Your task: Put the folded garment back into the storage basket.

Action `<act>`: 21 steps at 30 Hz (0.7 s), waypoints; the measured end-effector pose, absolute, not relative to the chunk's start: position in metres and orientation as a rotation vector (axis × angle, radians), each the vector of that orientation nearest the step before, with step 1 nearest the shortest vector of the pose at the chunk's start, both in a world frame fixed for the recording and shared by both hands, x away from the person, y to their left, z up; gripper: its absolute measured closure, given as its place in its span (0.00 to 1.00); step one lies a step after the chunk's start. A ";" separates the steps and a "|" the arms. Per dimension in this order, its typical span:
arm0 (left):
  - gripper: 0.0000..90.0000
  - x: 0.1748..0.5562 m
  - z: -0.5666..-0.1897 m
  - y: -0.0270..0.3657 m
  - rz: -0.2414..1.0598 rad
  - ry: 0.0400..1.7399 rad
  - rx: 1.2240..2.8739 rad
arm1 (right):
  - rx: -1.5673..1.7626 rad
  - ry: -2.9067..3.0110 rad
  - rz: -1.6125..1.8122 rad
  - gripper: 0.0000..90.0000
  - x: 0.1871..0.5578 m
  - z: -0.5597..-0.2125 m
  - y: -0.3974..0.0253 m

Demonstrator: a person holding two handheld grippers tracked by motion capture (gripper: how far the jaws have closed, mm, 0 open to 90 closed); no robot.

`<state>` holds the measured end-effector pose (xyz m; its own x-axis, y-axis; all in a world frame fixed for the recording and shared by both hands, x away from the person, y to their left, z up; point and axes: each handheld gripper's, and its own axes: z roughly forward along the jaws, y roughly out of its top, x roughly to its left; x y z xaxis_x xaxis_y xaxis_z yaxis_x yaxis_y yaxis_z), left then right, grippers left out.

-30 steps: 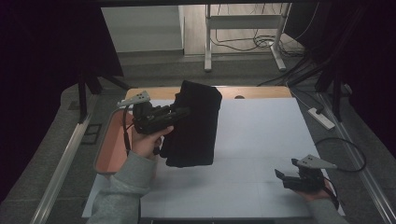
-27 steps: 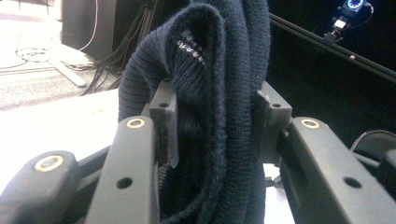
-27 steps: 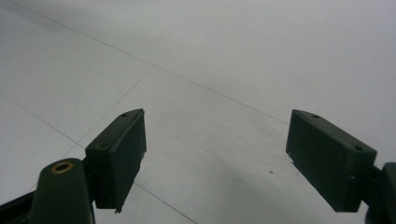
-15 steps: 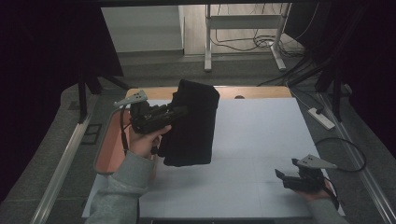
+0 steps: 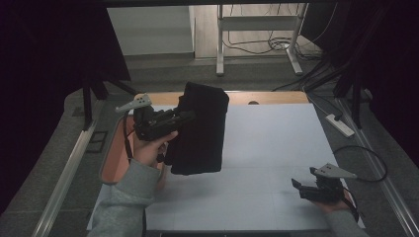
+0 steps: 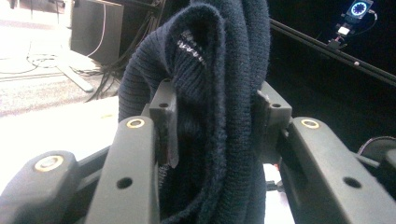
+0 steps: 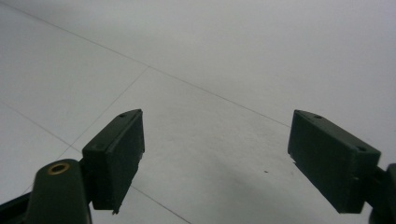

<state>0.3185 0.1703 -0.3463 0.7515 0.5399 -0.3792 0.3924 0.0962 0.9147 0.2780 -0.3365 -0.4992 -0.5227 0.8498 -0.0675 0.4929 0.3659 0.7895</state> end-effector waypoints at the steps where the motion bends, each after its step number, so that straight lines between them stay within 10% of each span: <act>1: 0.66 0.318 -0.346 0.171 0.130 0.790 1.518 | 1.165 2.157 1.012 0.21 0.278 -0.499 -0.337; 21: 0.66 0.319 -0.344 0.200 0.181 0.849 1.497 | 1.164 2.159 1.013 0.21 0.278 -0.499 -0.336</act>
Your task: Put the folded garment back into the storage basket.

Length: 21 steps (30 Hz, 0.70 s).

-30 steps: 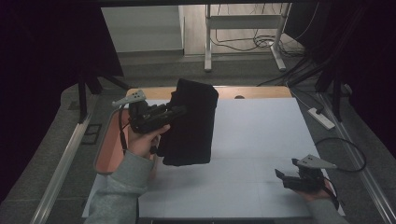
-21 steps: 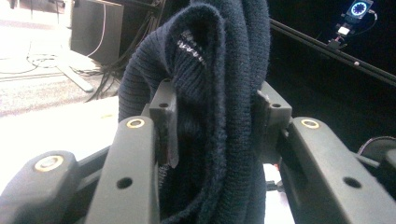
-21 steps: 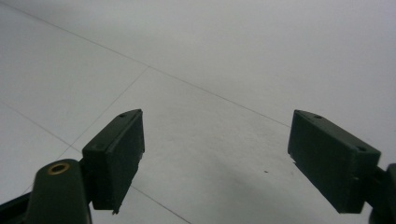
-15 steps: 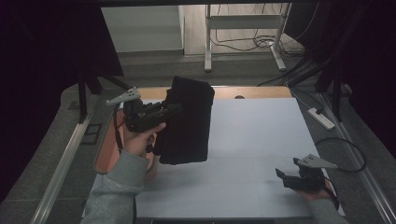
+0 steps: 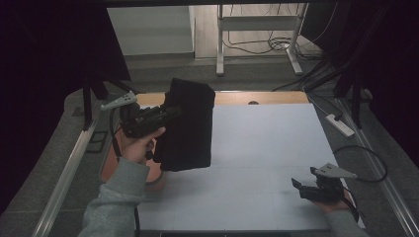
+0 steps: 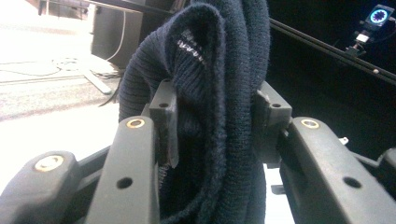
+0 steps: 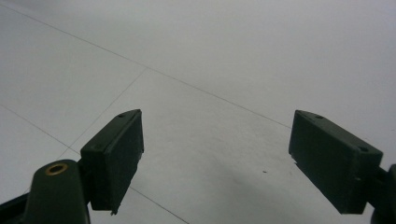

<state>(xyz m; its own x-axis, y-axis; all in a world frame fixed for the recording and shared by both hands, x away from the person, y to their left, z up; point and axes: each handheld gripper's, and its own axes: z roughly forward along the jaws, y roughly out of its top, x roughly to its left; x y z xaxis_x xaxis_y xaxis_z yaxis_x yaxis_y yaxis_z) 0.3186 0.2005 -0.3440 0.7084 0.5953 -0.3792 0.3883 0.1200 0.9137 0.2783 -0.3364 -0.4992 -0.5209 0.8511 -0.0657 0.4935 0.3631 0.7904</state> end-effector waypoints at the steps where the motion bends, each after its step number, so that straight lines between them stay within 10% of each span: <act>1: 0.66 0.318 -0.344 0.203 0.185 0.851 1.496 | 1.164 2.159 1.012 0.21 0.278 -0.499 -0.336; 21: 0.66 0.305 -0.342 0.244 0.247 0.904 1.463 | 1.165 2.154 1.013 0.21 0.278 -0.499 -0.336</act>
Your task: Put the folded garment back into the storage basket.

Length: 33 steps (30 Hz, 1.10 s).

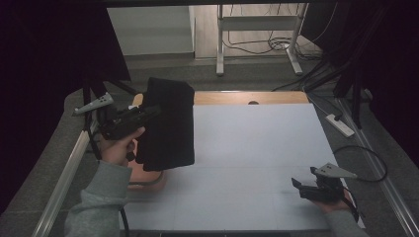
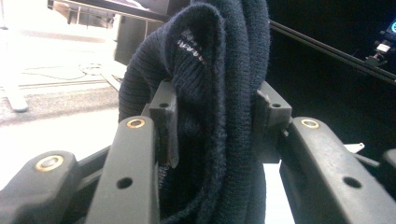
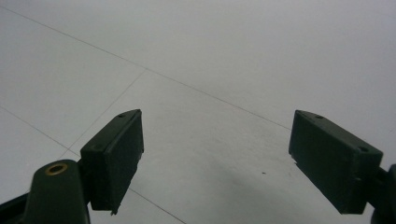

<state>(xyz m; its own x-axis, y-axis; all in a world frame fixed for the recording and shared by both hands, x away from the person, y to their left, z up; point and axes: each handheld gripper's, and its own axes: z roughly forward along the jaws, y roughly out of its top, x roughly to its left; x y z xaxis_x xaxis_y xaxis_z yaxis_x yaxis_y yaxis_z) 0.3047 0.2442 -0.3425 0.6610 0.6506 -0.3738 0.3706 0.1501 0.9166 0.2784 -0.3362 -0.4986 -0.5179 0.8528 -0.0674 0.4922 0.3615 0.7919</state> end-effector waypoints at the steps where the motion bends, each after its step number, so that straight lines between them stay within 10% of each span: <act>1: 0.66 0.304 -0.342 0.247 0.250 0.905 1.461 | 1.165 2.155 1.014 0.21 0.278 -0.499 -0.336; 33: 0.66 0.272 -0.332 0.314 0.366 0.988 1.408 | 1.164 2.154 1.015 0.21 0.279 -0.498 -0.334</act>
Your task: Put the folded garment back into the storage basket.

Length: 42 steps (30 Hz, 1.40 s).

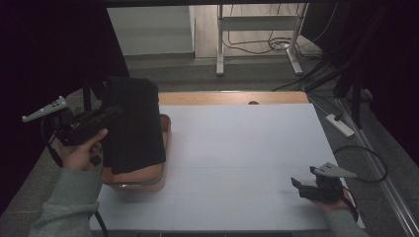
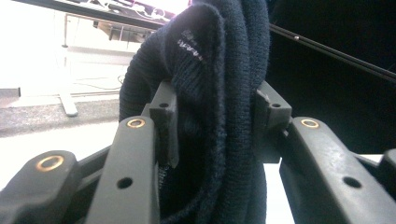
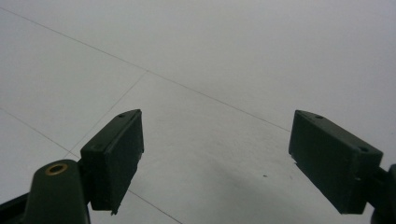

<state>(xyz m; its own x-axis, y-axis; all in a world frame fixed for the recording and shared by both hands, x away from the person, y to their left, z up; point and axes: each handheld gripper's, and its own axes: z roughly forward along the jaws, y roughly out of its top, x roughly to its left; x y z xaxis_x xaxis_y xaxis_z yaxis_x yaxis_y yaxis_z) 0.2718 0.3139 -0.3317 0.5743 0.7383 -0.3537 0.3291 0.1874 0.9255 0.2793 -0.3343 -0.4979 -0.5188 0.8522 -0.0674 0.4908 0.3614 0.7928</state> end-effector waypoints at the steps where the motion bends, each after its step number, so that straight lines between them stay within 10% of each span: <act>1: 0.66 0.271 -0.332 0.316 0.368 0.992 1.406 | 1.163 2.154 1.014 0.21 0.279 -0.498 -0.334; 42: 0.66 0.337 -0.435 0.316 0.139 1.250 1.651 | 1.169 2.171 1.009 0.21 0.280 -0.501 -0.335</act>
